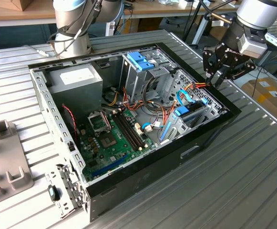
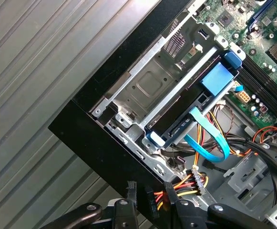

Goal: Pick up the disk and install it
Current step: 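Insert the second disk wire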

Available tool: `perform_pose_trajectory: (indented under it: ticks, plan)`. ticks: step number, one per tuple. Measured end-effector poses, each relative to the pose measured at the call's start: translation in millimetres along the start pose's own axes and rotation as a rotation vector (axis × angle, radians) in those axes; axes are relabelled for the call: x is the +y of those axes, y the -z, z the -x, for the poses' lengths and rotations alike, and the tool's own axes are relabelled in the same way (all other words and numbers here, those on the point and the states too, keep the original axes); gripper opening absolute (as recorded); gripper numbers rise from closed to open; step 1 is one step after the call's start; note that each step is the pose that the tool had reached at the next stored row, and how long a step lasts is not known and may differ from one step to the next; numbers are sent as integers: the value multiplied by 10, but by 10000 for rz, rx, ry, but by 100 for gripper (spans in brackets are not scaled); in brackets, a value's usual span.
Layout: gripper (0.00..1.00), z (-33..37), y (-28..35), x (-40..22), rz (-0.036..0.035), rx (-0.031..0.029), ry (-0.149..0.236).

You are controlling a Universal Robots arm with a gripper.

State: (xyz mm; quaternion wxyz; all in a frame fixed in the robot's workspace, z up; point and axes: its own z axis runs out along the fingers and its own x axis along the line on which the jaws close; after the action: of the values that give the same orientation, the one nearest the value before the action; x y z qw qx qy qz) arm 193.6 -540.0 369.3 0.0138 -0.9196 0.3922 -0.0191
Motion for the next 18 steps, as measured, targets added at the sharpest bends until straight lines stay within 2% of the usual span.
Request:
perform_pose_trajectory:
  ticks: [3,5,9,18]
  plan:
    - [36,3,-2,-11,-1,-2,49]
    - [36,5,-9,-15,-7,-11,236]
    - [36,6,-20,-30,-23,-38,930]
    - [36,4,-22,-84,-23,-39,1046]
